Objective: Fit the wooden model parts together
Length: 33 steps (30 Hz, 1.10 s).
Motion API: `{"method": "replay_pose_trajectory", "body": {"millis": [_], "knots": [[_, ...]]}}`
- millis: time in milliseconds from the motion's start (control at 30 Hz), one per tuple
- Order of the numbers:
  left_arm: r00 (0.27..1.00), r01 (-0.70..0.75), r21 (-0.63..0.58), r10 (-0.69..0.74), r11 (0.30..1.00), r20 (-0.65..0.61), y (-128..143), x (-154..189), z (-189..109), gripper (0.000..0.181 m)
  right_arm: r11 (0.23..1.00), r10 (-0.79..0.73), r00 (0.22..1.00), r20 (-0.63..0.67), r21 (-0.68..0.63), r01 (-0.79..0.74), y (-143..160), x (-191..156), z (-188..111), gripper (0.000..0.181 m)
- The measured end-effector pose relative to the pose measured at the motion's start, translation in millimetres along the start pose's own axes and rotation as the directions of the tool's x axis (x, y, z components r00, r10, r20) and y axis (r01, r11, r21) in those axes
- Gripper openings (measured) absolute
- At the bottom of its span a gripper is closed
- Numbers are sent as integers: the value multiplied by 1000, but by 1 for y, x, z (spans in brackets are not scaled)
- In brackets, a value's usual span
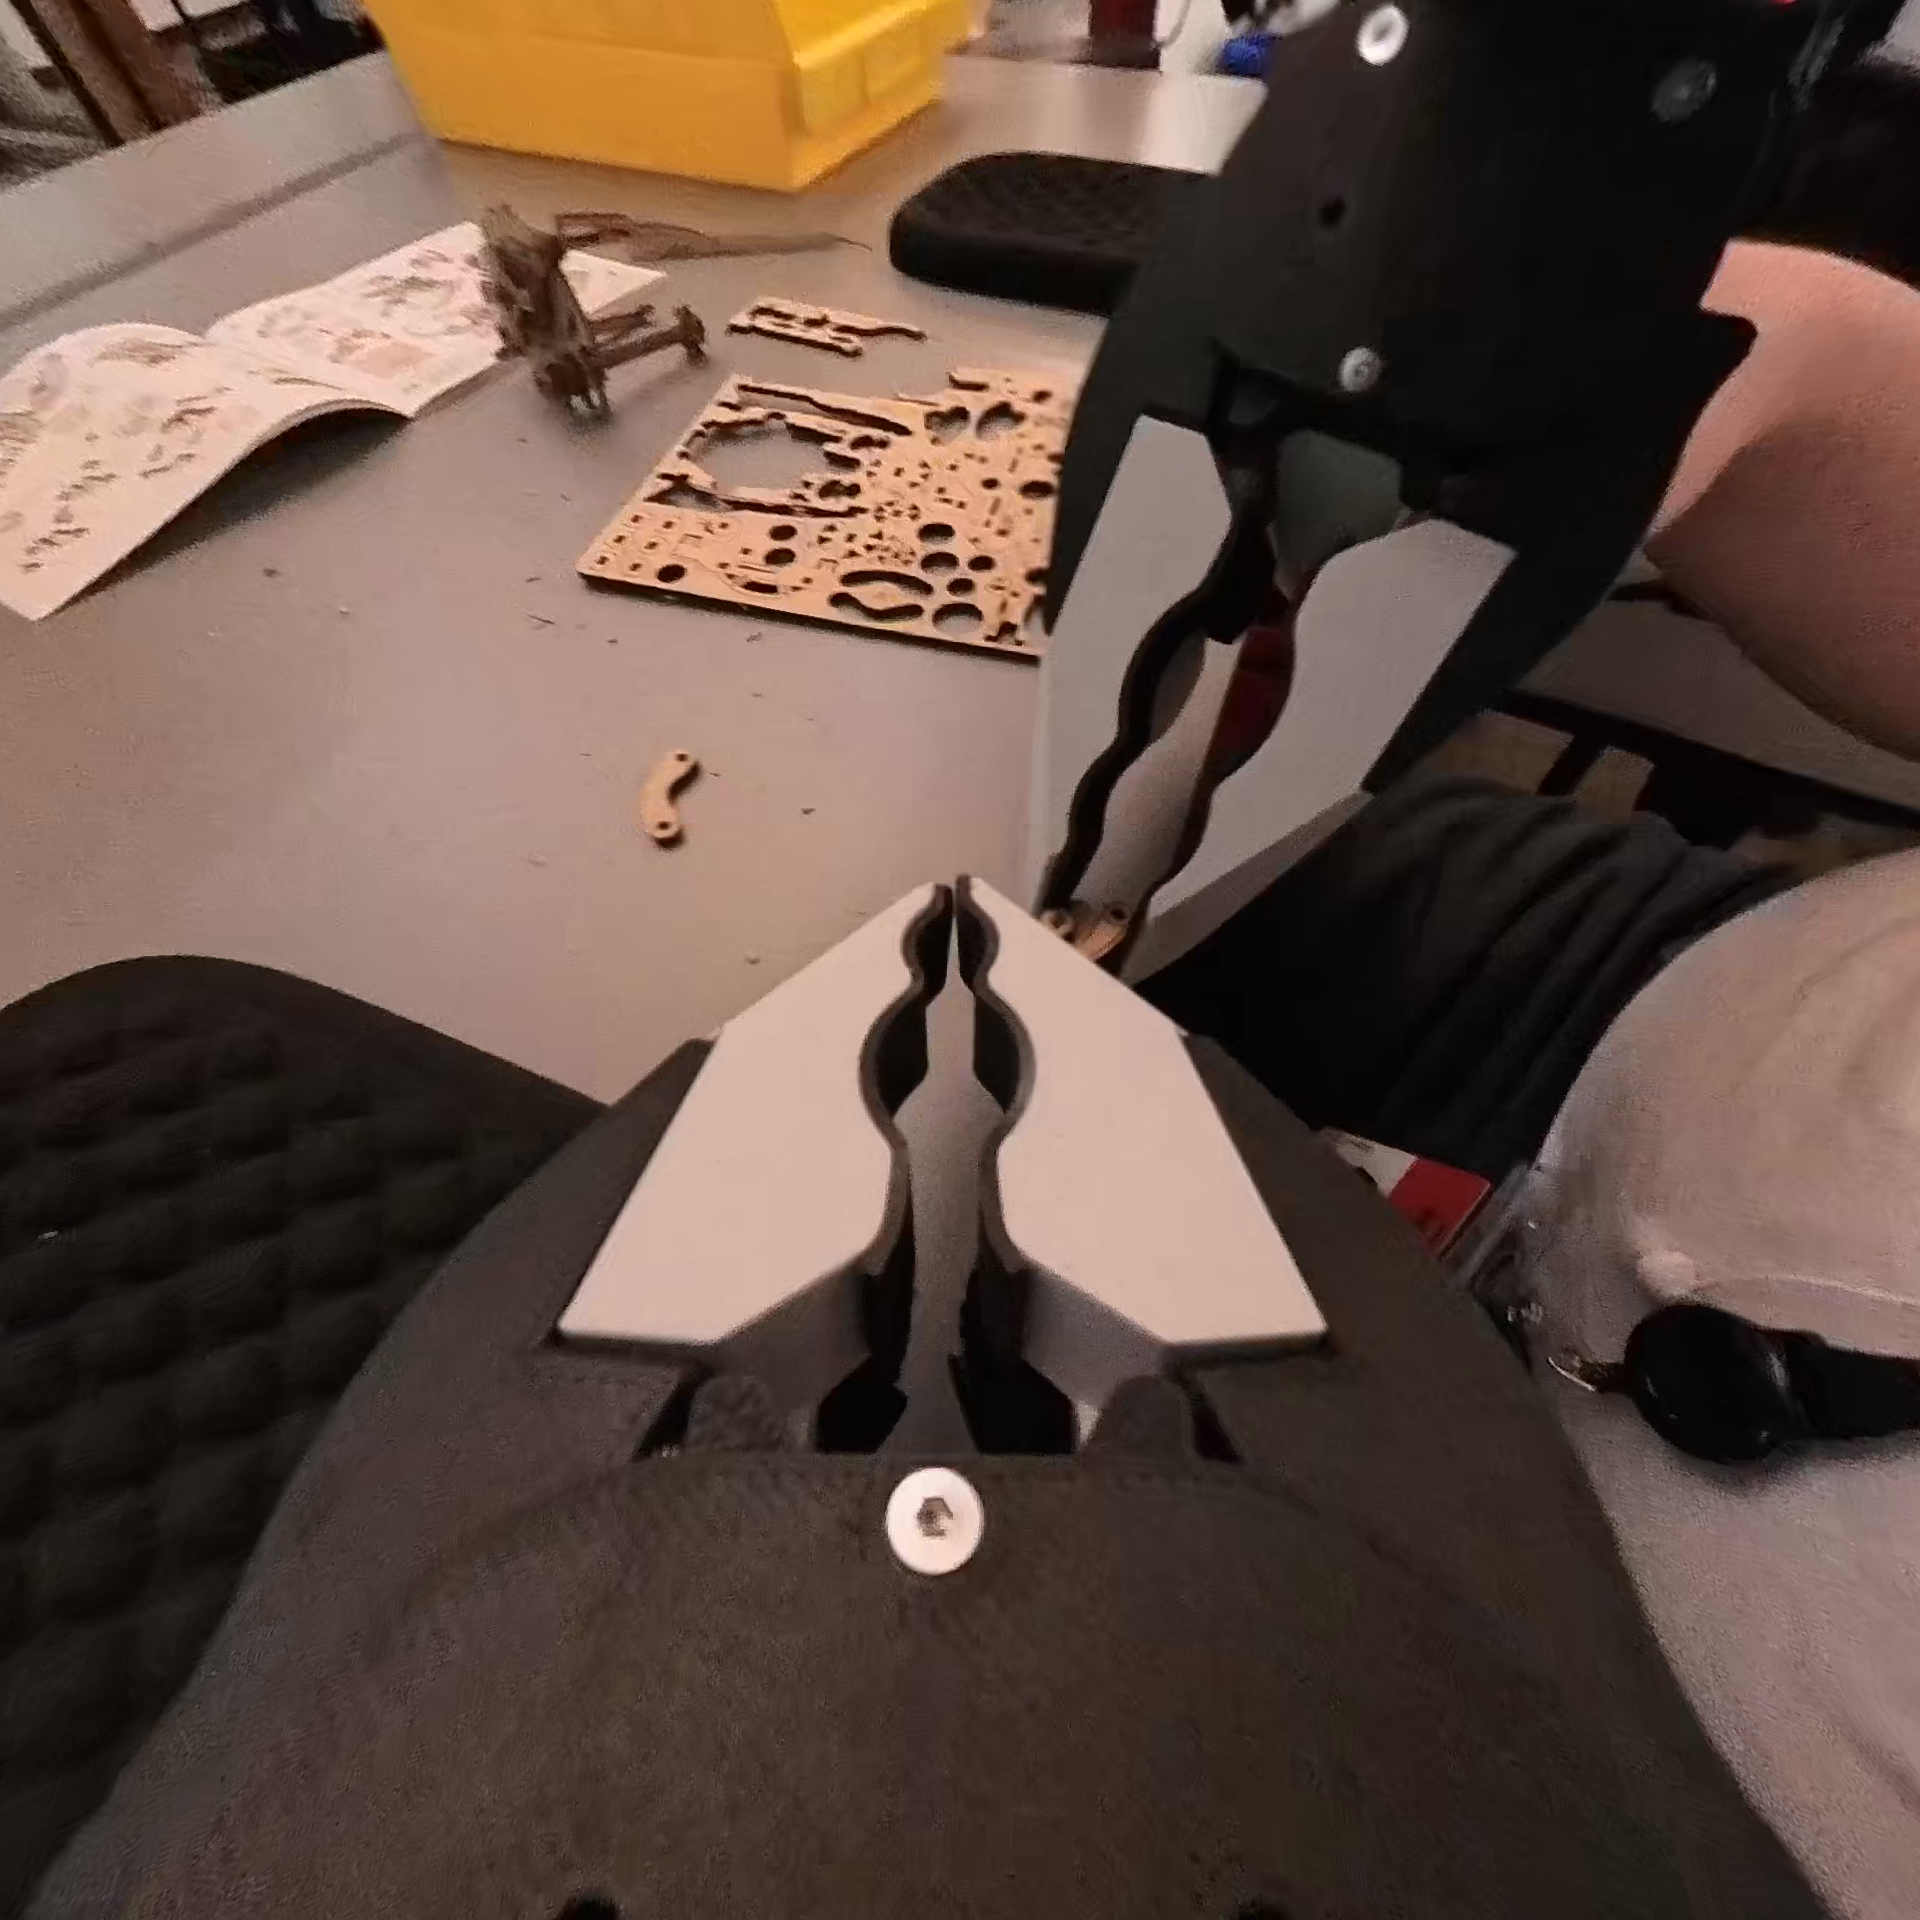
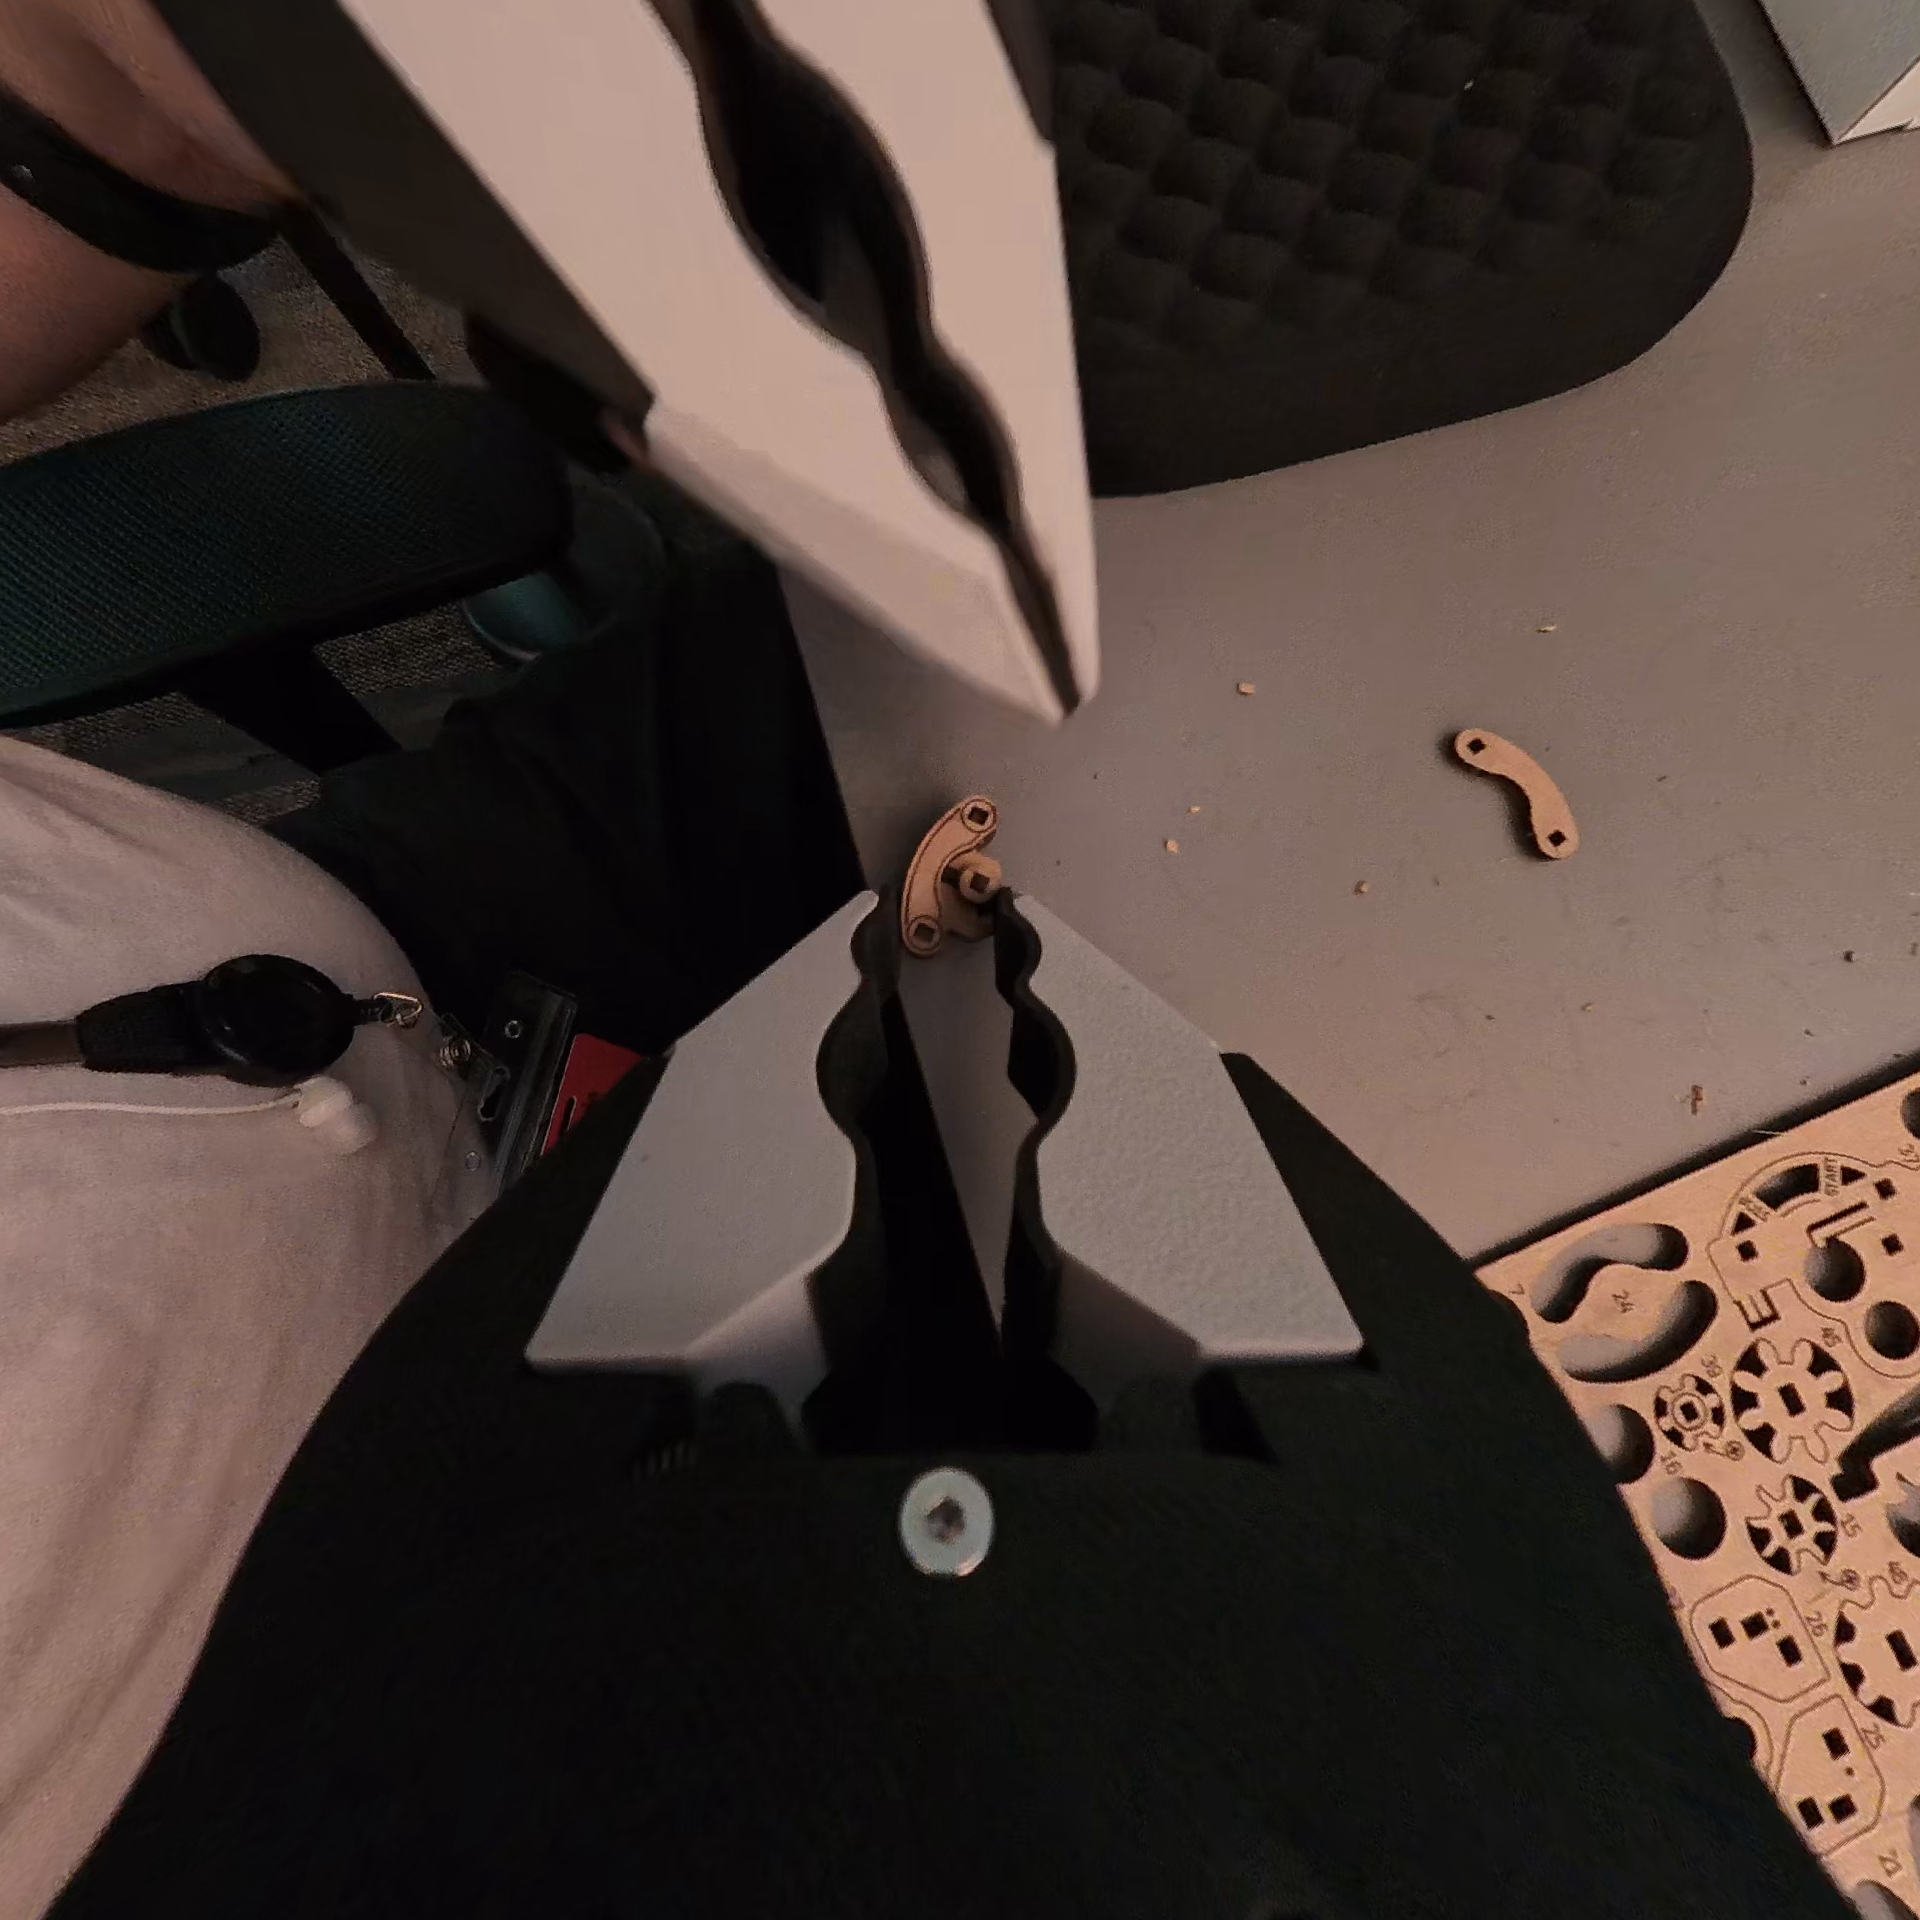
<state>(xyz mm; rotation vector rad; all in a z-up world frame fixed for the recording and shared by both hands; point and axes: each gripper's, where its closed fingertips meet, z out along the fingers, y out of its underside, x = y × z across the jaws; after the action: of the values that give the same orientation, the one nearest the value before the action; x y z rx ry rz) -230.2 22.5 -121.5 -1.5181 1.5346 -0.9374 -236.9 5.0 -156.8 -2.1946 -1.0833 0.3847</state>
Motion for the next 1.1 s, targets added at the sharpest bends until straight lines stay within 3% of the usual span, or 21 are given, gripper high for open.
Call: {"method": "replay_pose_trajectory", "body": {"millis": [100, 200, 267, 400, 500, 833, 1100], "knots": [[997, 79, 65, -78, 995, -11, -6, -6, -10, 5, 997, 39, 998, 39, 66, -41, -6, -1, -6, 16], [977, 207, 123, -198, 970, -83, -10, -5, -18, 20, 967, 104, 983, 149, 218, -135, -24, -3, -22, 16], [945, 311, 169, -286, 935, -156, -15, -3, -24, 28, 926, 116, 966, 231, 326, -189, -36, -4, -37, 16], [860, 464, 265, -359, 845, -361, -32, 10, -39, 28, 859, 90, 929, 359, 443, -254, -48, -7, -60, 16], [840, 474, 293, -326, 831, -433, -39, 19, -44, 24, 830, 71, 901, 428, 475, -291, -52, -10, -71, 15], [901, 318, 311, -184, 895, -392, -55, 35, -34, 16, 758, 71, 805, 589, 493, -427, -61, -12, -83, 15], [809, 473, 298, -274, 829, -521, -60, 35, -36, 0, 756, 39, 788, 615, 498, -426, -62, -17, -78, 16]]}}
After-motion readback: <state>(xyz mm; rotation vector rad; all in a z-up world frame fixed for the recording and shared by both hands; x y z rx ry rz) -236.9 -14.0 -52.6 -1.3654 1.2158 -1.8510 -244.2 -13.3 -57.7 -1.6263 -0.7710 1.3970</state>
